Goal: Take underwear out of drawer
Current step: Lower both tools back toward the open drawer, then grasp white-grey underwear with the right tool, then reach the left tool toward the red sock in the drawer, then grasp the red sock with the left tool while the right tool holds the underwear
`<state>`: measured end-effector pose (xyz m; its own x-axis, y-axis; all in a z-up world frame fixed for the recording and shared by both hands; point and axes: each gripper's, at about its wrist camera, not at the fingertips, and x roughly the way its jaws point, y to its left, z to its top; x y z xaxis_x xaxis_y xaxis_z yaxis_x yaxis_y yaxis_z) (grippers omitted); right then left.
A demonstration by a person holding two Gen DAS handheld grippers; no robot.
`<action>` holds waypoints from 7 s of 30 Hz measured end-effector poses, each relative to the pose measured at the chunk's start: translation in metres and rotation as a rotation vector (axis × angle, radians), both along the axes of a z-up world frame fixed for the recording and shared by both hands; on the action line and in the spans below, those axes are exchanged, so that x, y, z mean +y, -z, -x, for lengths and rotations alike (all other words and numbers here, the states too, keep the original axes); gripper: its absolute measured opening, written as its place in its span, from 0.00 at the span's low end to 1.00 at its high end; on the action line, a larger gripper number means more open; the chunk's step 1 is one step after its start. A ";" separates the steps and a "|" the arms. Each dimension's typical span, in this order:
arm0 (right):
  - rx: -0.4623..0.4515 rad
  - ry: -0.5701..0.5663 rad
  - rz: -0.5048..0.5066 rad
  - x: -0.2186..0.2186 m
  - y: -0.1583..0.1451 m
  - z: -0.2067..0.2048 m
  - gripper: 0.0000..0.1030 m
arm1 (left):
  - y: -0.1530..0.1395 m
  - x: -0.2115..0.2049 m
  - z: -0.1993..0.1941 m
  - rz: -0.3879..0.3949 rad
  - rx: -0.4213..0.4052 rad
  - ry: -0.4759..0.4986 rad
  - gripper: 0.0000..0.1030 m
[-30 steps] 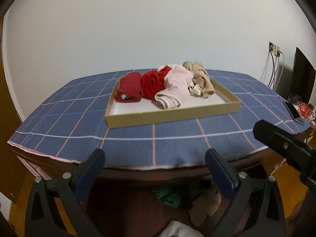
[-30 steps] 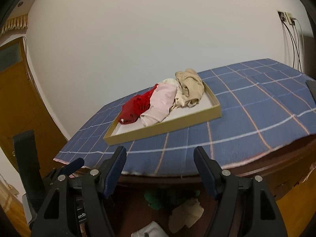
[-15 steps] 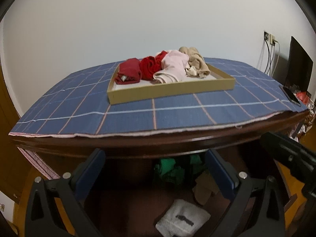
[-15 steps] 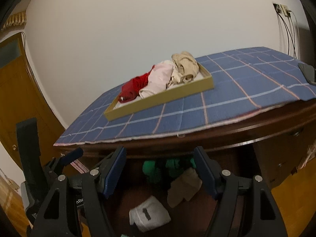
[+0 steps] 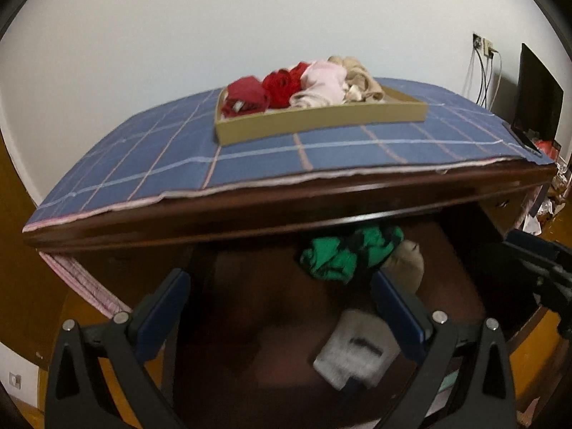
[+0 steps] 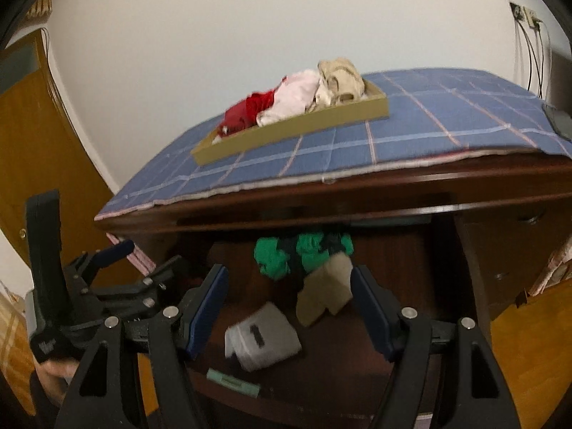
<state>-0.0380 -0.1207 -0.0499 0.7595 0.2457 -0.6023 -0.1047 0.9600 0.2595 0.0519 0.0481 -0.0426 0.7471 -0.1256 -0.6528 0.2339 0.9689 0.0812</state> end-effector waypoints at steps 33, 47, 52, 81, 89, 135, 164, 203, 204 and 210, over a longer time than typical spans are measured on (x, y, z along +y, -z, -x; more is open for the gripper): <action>0.641 -0.203 0.042 0.096 0.134 -0.082 0.70 | 0.018 0.066 -0.017 0.019 0.157 -0.023 1.00; 0.645 -0.172 0.084 0.099 0.138 -0.097 0.37 | 0.017 0.071 -0.020 0.046 0.187 -0.032 1.00; 0.608 -0.129 0.026 0.077 0.135 -0.094 0.28 | 0.023 0.062 -0.022 0.049 0.223 -0.009 1.00; 0.378 0.031 -0.135 -0.006 0.096 -0.050 0.28 | 0.113 -0.011 -0.091 -0.078 0.668 -0.233 0.91; 0.363 0.028 -0.150 -0.010 0.088 -0.047 0.28 | 0.130 0.002 -0.108 -0.014 0.804 -0.303 0.91; 0.343 0.043 -0.189 -0.015 0.080 -0.036 0.28 | 0.116 0.026 -0.103 0.011 0.730 -0.122 0.54; 0.193 0.083 -0.126 -0.008 0.058 -0.013 0.28 | 0.077 0.041 -0.044 0.271 0.515 0.075 0.19; 0.205 0.071 -0.170 -0.017 0.060 -0.012 0.28 | 0.125 -0.005 -0.074 0.075 0.716 0.070 0.29; 0.202 0.072 -0.170 -0.017 0.060 -0.011 0.28 | 0.125 -0.004 -0.071 0.090 0.719 0.076 0.28; 0.190 0.081 -0.161 -0.017 0.057 -0.009 0.28 | 0.108 0.010 -0.052 0.068 0.602 0.106 0.25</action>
